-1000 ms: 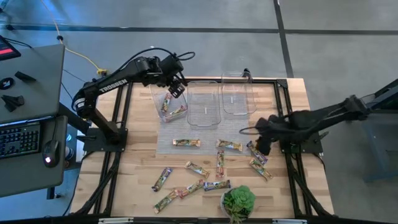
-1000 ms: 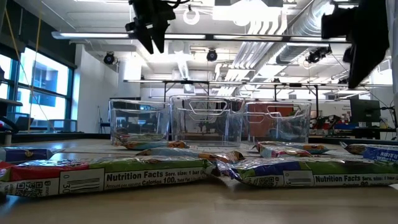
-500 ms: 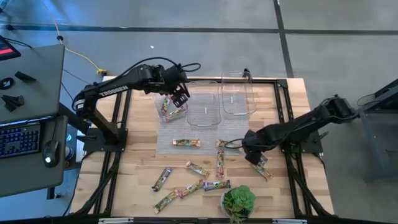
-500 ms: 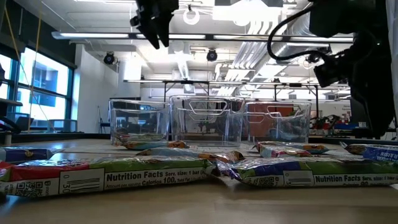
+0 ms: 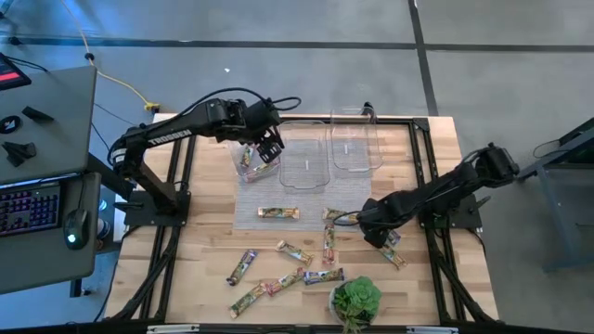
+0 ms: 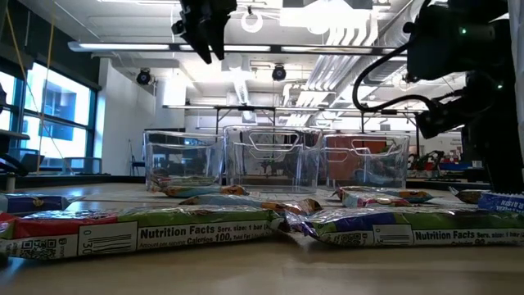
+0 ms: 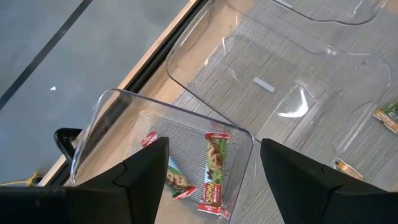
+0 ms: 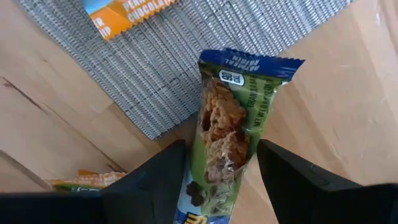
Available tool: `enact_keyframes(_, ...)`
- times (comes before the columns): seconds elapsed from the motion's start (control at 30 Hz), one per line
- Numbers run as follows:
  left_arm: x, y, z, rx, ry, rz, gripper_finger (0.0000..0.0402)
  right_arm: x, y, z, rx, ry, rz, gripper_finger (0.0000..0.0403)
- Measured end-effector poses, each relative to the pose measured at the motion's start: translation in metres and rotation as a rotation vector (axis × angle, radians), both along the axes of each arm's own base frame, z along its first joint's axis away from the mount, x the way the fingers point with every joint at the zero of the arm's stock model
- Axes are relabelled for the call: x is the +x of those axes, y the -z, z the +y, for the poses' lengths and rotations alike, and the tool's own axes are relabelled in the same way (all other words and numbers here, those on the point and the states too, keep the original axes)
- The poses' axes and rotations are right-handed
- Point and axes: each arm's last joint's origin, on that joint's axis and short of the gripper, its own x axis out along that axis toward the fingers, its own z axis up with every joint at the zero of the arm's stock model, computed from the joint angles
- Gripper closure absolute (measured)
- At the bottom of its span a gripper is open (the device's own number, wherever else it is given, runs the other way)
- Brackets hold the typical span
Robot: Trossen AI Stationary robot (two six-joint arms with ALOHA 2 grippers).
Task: Pick and place Granola Bars by type
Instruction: Put the blue granola bar into the right transparent bin
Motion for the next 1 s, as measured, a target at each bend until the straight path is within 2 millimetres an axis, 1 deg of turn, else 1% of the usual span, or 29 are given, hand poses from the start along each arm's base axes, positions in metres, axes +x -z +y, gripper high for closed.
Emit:
enact_keyframes(0.1, 0.0, 0.0, 0.0, 0.001, 0.0, -0.001, 0.0153, -0.001, -0.001, -0.001, -0.017, -0.006, -0.015, 0.0213)
enact_keyframes(0.17, 0.0, 0.0, 0.0, 0.001, 0.001, -0.001, 0.0153, -0.002, -0.004, -0.001, -0.013, -0.011, -0.036, 0.0225)
enact_keyframes(0.43, 0.0, 0.0, 0.0, 0.009, 0.019, 0.009, 0.0153, -0.005, -0.015, -0.003, 0.005, -0.009, -0.091, 0.0311)
enact_keyframes(0.6, 0.0, 0.0, 0.0, 0.012, 0.026, 0.013, 0.0153, -0.007, -0.028, -0.009, 0.019, 0.024, -0.157, 0.0357)
enact_keyframes(0.67, 0.0, 0.0, 0.0, 0.014, 0.031, 0.015, 0.0153, -0.007, -0.039, -0.014, 0.002, 0.029, -0.186, 0.0365)
enact_keyframes(0.8, 0.0, 0.0, 0.0, 0.021, 0.047, 0.025, 0.0153, 0.002, -0.072, -0.027, -0.11, -0.008, -0.271, 0.0367)
enact_keyframes(0.93, 0.0, 0.0, 0.0, 0.022, 0.051, 0.027, 0.0153, 0.018, -0.113, -0.049, -0.316, -0.087, -0.366, 0.0358)
enact_keyframes(1.0, 0.0, 0.0, 0.0, 0.024, 0.055, 0.029, 0.0153, 0.027, -0.131, -0.063, -0.437, -0.144, -0.372, 0.0357)
